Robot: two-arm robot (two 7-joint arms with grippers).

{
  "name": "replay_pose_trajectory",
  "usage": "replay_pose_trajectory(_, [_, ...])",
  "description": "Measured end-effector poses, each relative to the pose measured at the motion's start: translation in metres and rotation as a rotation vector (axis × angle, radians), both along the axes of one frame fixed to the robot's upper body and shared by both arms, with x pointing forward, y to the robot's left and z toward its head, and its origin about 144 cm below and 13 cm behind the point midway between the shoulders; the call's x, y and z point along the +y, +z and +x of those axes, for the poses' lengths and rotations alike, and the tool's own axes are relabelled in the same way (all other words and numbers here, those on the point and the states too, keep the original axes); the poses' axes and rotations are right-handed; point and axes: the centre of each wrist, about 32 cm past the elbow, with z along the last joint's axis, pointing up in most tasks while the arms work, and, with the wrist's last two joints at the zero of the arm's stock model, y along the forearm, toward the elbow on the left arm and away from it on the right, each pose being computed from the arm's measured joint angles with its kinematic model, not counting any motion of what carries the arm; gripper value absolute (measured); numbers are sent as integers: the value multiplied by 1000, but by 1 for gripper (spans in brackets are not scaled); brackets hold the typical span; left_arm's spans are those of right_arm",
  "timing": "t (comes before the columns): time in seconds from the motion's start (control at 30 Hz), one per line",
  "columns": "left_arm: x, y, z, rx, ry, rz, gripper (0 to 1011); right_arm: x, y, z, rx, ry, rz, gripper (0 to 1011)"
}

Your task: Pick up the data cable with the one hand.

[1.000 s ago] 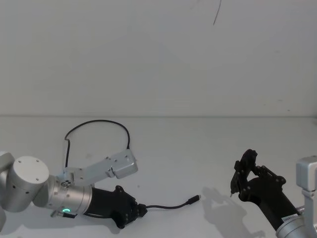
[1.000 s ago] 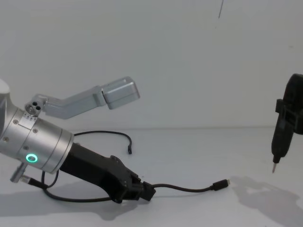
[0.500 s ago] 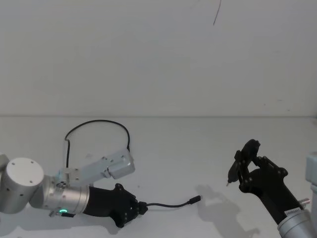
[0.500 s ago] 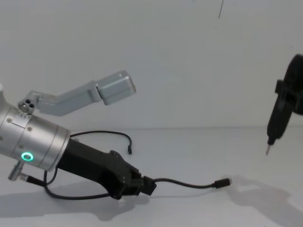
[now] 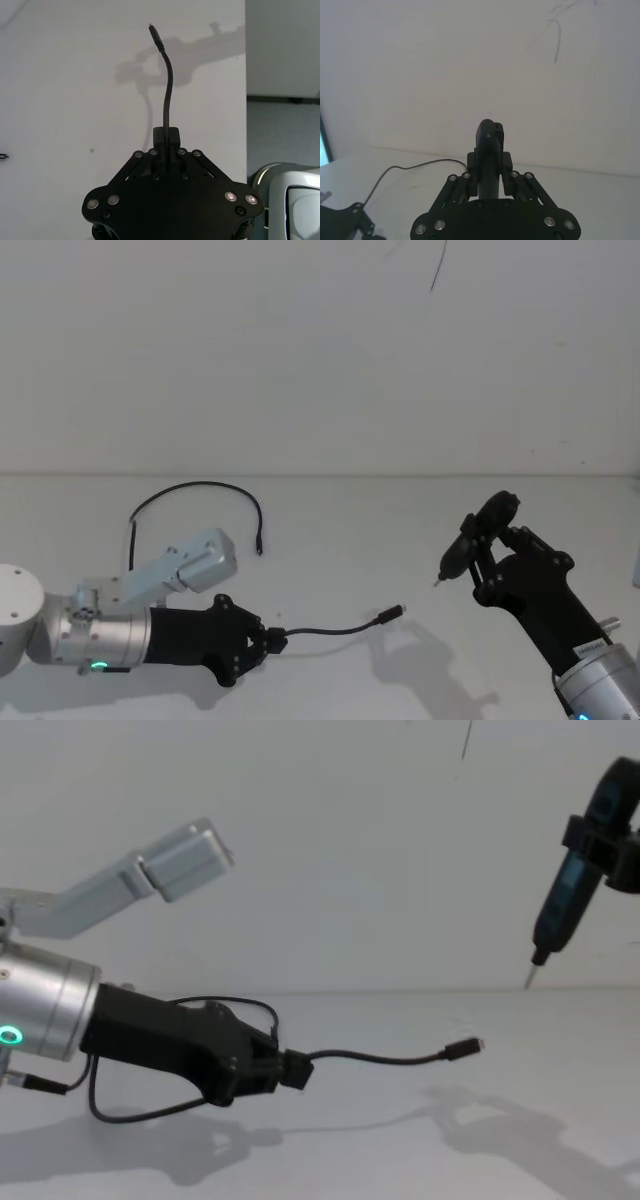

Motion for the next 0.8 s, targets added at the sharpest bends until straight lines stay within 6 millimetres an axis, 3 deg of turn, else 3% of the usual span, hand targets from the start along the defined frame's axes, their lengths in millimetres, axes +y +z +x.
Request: replay_pose_trajectory(0.8, [15, 4, -9, -37, 14, -55, 42, 27, 10, -8, 0, 142, -73, 263])
